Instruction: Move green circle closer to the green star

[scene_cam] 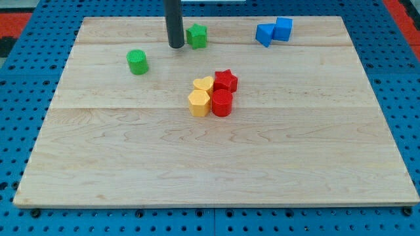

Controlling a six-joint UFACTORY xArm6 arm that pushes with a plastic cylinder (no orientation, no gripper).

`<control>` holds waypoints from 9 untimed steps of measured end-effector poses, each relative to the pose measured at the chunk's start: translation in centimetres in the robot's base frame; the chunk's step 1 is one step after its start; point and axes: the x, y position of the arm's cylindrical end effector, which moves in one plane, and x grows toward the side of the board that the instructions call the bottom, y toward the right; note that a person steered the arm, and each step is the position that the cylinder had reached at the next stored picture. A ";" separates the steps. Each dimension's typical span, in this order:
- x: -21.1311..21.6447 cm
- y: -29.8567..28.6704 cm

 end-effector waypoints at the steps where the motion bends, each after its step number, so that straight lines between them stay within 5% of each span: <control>1: -0.6 -0.9; 3: -3.4 15.6; 6: -0.1 -10.0; 7: 4.3 -15.7; 8: 7.5 -9.3; 9: 0.9 -3.6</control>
